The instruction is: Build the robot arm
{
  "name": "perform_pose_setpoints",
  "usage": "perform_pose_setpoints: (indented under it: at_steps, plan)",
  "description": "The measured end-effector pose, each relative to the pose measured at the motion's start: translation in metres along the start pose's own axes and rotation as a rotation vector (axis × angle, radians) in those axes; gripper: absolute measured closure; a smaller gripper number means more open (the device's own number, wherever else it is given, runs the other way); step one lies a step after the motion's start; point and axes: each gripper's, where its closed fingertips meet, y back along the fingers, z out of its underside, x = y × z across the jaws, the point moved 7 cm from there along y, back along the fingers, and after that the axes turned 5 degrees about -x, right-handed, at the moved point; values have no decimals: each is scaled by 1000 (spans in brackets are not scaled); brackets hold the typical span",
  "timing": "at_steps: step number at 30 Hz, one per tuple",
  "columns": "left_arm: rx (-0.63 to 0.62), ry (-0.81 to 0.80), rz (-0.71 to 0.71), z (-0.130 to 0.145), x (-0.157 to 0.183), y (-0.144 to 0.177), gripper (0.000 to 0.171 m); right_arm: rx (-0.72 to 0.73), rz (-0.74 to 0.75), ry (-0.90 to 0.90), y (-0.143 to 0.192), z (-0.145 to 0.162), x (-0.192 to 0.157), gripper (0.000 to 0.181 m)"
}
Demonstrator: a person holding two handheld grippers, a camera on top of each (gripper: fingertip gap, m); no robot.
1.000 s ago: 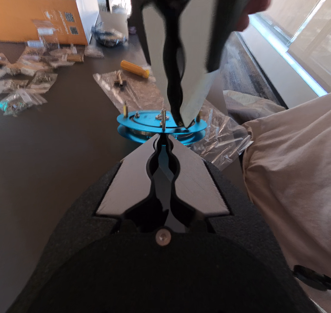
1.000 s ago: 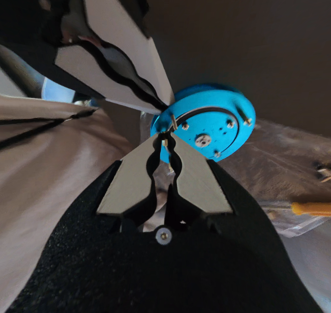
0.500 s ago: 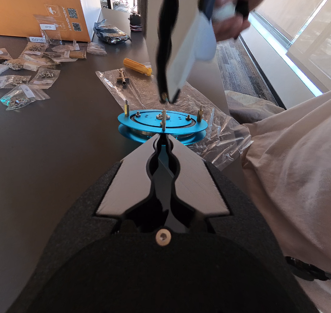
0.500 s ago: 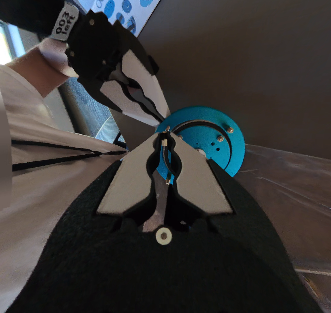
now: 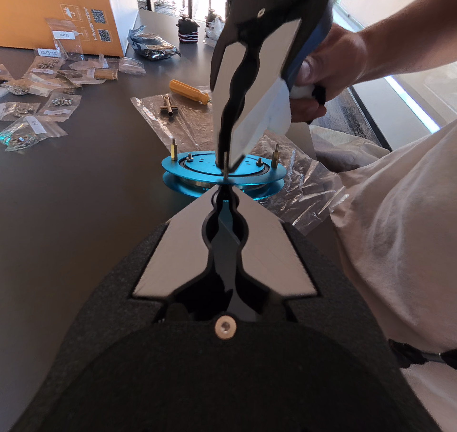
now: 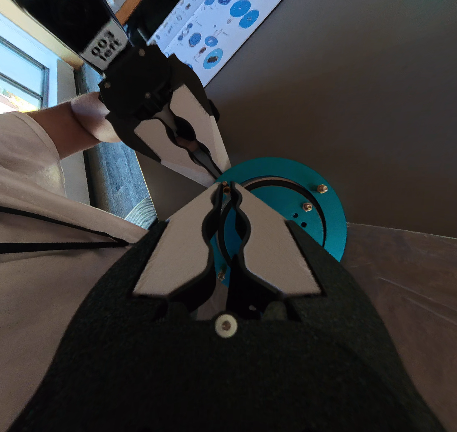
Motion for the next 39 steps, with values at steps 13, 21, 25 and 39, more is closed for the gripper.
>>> perform_pose_setpoints:
  at_steps: [13, 21, 25, 39]
  plan:
    - [1, 24, 22, 0, -2, 1, 170, 118, 60, 56, 15, -6, -8, 177]
    - [-11, 22, 28, 1, -1, -1, 169, 89, 84, 84, 10, -4, -6, 177]
    - [-14, 26, 31, 1, -2, -1, 170, 74, 64, 95, 10, -4, -5, 176]
    - [-8, 36, 34, 2, -4, 1, 170, -344, 121, 349, 11, -17, -5, 178]
